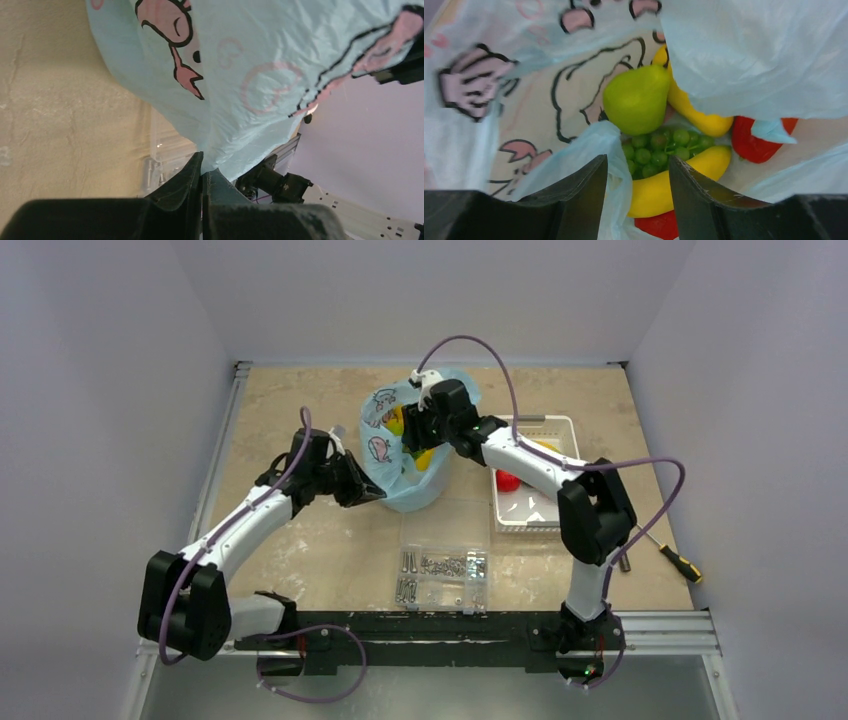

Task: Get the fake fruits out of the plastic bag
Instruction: Take out the fake fruit from the plastic bag.

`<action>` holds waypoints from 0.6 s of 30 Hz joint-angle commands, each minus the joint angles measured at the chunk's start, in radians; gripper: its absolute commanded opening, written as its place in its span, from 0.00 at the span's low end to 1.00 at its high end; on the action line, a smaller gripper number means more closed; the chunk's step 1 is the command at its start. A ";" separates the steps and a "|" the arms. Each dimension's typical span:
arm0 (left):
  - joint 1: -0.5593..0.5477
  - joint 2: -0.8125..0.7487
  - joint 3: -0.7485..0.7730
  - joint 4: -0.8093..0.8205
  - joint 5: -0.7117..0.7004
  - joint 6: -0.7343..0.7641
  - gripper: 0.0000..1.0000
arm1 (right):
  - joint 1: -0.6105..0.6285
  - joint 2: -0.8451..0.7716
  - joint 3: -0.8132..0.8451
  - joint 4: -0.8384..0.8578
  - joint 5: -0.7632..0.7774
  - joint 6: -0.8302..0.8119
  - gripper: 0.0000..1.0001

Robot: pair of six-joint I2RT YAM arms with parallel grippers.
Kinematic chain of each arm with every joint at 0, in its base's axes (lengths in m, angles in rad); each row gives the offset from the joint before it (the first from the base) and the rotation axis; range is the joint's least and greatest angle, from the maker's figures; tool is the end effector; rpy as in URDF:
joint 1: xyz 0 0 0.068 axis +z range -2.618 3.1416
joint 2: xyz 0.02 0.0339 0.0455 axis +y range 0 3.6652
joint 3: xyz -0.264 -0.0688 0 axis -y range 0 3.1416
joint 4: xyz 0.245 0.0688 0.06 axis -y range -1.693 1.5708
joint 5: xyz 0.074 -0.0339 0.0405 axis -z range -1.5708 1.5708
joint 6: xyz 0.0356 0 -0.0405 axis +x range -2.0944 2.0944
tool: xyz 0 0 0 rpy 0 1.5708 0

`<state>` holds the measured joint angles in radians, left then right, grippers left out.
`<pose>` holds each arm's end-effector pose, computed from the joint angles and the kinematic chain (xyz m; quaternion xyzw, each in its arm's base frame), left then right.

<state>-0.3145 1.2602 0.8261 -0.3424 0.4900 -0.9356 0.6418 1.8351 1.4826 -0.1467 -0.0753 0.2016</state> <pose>0.2440 -0.0970 0.2424 -0.1841 0.8805 -0.4010 0.1734 0.3474 0.2630 0.2876 -0.2064 0.8343 0.2383 0.4522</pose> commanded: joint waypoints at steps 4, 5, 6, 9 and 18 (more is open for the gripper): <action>-0.001 0.026 -0.007 -0.022 -0.040 0.070 0.09 | 0.013 0.014 -0.124 0.140 -0.025 0.047 0.49; -0.001 0.028 0.003 -0.023 -0.025 0.090 0.25 | 0.013 0.012 -0.128 0.140 -0.014 0.051 0.50; -0.001 0.021 0.010 -0.021 -0.012 0.101 0.42 | 0.013 0.012 -0.126 0.141 0.002 0.057 0.50; -0.001 -0.017 0.048 -0.028 -0.009 0.141 0.79 | 0.012 0.013 -0.125 0.126 0.024 0.084 0.52; 0.002 0.080 0.389 -0.292 -0.236 0.330 1.00 | 0.013 0.016 -0.115 0.142 0.068 0.113 0.65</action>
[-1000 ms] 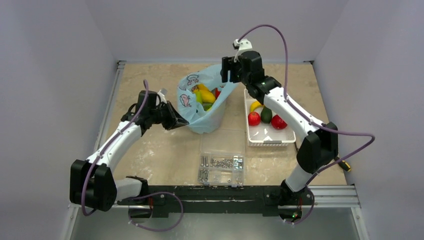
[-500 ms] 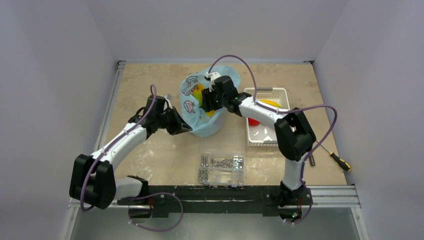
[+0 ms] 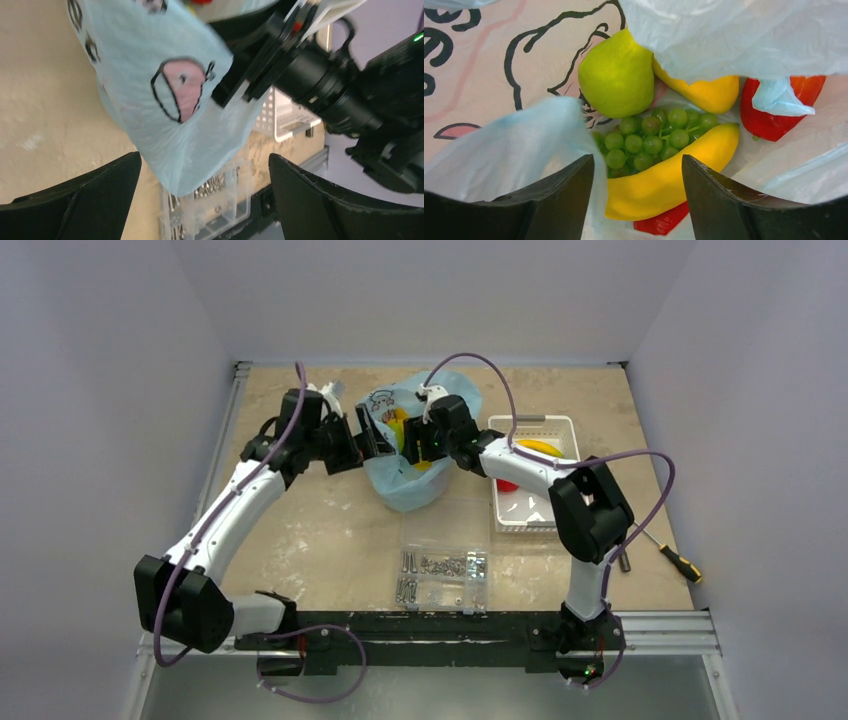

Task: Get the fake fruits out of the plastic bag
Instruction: Take out the fake fruit from the plastic bag.

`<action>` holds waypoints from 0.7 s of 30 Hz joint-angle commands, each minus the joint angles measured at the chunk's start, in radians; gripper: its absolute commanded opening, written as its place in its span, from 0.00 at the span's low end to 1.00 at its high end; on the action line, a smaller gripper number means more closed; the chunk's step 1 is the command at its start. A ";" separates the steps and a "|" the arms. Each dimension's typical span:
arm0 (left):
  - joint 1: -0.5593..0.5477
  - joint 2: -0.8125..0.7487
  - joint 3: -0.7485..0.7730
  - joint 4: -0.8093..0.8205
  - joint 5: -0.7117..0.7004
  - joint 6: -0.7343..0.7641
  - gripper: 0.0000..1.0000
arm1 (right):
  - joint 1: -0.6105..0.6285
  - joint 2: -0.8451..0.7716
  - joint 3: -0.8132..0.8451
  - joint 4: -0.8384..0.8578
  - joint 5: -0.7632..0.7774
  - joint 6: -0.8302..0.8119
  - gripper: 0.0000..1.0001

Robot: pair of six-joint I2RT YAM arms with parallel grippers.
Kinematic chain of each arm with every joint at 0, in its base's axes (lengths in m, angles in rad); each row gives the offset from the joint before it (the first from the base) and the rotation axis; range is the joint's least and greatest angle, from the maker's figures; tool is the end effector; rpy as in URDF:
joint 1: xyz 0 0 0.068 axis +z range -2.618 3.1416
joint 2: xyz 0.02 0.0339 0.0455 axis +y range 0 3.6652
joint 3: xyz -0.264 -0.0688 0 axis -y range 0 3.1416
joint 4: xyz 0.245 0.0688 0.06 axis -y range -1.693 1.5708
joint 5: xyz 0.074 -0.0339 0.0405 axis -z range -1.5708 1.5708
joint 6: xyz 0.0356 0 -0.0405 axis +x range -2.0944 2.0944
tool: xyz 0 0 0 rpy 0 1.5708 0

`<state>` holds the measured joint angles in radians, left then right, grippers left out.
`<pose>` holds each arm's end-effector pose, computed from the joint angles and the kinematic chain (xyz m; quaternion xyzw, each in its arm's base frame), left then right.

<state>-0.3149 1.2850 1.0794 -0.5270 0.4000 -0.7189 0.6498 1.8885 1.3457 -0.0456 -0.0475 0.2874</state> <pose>0.2591 -0.0990 0.3041 -0.1004 0.8933 -0.3549 0.2570 0.3448 0.2642 0.2283 -0.1699 0.8651 0.2317 0.4113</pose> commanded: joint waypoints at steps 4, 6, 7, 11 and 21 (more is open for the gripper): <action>0.007 0.206 0.233 -0.192 -0.199 0.192 1.00 | 0.006 -0.011 0.065 0.072 0.043 0.051 0.67; 0.025 0.273 0.251 -0.225 -0.182 0.233 0.89 | 0.007 0.010 0.092 0.084 0.046 0.064 0.67; 0.036 0.286 0.248 -0.229 -0.165 0.248 0.78 | 0.007 0.021 0.107 0.089 0.045 0.074 0.67; 0.062 0.295 0.216 -0.226 -0.139 0.292 0.33 | 0.007 0.077 0.179 0.100 0.075 0.072 0.64; 0.071 0.315 0.182 -0.185 -0.097 0.345 0.00 | 0.024 0.185 0.277 0.152 0.010 -0.010 0.54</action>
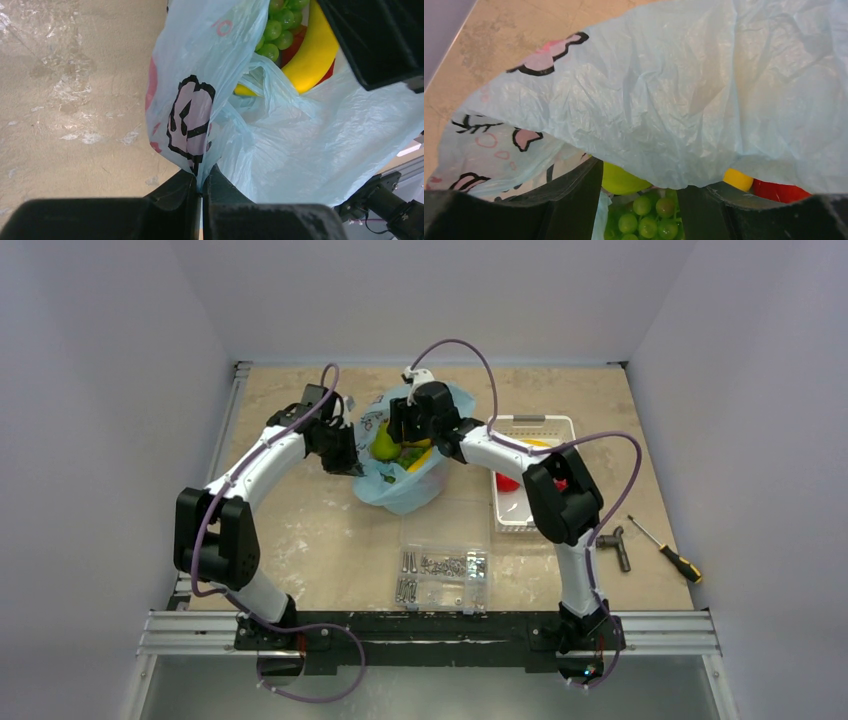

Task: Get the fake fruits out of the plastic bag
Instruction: Take out the fake fruit from the plastic bag.

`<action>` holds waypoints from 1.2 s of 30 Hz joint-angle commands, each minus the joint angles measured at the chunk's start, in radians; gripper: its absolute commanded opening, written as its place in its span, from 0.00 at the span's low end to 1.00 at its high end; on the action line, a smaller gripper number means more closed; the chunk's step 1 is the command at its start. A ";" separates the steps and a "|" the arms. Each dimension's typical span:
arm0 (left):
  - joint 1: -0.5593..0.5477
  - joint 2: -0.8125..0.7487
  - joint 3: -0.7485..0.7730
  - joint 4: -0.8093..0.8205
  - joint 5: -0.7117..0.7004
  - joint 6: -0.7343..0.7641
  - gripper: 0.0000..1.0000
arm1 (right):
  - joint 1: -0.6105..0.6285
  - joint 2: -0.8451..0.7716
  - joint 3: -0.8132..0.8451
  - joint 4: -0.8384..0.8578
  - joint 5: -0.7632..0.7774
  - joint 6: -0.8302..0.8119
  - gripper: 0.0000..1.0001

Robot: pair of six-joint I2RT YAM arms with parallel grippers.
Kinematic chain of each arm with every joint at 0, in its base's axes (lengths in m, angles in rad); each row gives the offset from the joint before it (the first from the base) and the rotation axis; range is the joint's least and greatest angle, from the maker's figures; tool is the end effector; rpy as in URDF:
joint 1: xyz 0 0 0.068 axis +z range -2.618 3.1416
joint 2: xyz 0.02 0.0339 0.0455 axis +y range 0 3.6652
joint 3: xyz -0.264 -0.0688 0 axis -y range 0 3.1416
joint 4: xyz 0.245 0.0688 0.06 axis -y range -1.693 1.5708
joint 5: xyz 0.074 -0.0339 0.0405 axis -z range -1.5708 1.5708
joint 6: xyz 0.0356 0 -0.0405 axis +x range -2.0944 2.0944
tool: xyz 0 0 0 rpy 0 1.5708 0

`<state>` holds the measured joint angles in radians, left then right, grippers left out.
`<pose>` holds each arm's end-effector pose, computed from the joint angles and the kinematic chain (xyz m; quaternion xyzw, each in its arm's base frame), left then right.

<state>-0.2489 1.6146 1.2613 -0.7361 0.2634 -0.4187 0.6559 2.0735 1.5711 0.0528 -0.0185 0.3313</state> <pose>0.3198 -0.0909 0.2527 -0.0504 0.9619 -0.1979 0.1815 0.3875 0.2991 0.2318 -0.1417 0.8350 0.2588 0.4645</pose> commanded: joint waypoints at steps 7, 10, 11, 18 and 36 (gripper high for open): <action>0.005 -0.013 0.016 0.019 0.059 0.047 0.00 | 0.024 0.078 0.132 0.012 -0.017 -0.052 0.62; 0.003 -0.007 0.017 0.025 0.083 0.042 0.00 | 0.028 0.112 0.161 0.012 -0.007 -0.051 0.63; 0.003 -0.005 0.019 0.025 0.084 0.040 0.00 | 0.027 0.124 0.173 0.012 -0.005 -0.050 0.63; 0.003 0.008 0.031 0.027 0.093 0.035 0.00 | 0.039 0.191 0.243 -0.009 -0.002 -0.050 0.61; 0.006 0.005 0.038 0.028 0.076 0.029 0.00 | 0.051 0.034 0.143 -0.019 0.063 -0.036 0.00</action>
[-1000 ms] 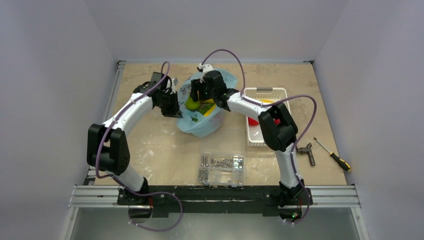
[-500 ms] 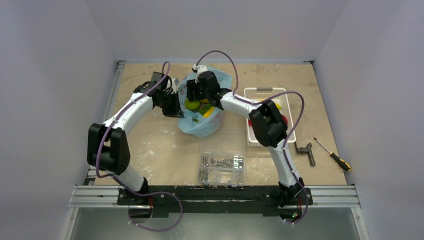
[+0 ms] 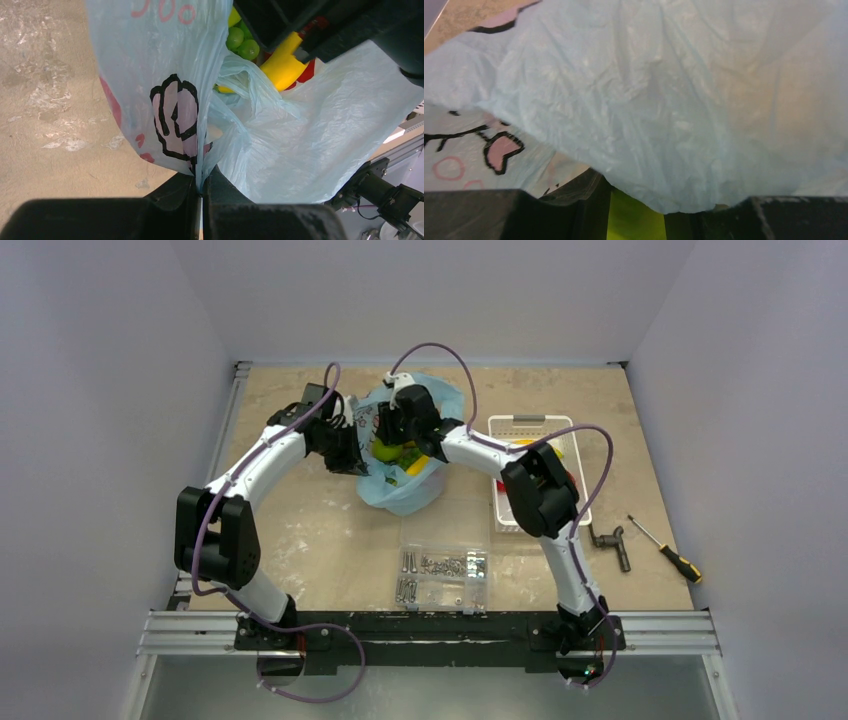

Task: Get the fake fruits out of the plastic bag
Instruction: Take out the fake fruit from the plastic bag, then place the fake fruit in the bin.

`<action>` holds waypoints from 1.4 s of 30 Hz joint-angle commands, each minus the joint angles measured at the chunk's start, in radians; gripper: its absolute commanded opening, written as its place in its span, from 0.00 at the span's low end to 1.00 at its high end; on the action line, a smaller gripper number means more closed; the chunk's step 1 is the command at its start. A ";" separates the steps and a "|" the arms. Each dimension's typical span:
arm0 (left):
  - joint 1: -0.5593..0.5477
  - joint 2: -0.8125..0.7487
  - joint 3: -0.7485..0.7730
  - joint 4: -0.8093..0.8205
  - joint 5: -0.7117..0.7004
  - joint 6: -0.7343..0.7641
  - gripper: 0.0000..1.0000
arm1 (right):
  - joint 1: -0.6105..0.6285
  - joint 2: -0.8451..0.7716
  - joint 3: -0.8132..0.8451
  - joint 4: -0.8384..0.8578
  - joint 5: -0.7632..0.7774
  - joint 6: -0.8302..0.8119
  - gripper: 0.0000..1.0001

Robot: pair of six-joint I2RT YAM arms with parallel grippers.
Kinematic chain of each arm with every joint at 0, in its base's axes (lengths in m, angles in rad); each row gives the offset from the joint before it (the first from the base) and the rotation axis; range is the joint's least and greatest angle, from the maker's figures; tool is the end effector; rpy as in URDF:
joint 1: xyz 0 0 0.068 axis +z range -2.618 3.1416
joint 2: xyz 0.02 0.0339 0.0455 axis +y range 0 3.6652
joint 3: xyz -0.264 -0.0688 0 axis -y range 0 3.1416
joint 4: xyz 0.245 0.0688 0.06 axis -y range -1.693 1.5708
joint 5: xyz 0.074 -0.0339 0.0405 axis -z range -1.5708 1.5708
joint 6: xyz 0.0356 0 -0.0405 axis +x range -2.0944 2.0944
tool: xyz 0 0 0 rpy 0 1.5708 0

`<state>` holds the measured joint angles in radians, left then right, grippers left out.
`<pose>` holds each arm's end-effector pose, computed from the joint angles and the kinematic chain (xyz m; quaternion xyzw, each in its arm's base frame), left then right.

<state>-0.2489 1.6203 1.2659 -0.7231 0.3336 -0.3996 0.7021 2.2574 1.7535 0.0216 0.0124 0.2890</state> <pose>0.3214 -0.0937 0.2536 -0.0316 0.9566 -0.2293 0.1769 0.4034 0.3406 0.2011 -0.1723 0.8380 0.2415 0.4580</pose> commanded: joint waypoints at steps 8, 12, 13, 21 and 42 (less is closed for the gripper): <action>0.016 -0.013 0.026 0.031 0.029 0.003 0.00 | 0.005 -0.335 -0.207 0.030 0.008 0.052 0.00; 0.015 -0.008 0.026 0.032 0.049 0.002 0.00 | 0.005 -0.411 -0.242 0.015 -0.043 0.077 0.00; 0.015 -0.008 0.025 0.030 0.050 0.002 0.00 | 0.004 -0.446 -0.258 0.014 -0.046 0.081 0.00; 0.014 -0.014 0.022 0.027 0.055 0.002 0.00 | 0.000 -0.709 -0.414 -0.049 0.019 0.037 0.00; 0.014 -0.025 0.012 0.057 0.151 -0.033 0.00 | -0.282 -1.161 -1.030 -0.287 0.459 0.273 0.00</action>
<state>-0.2405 1.6196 1.2659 -0.6926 0.4465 -0.4126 0.4179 1.0729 0.7406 -0.2787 0.5220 0.5175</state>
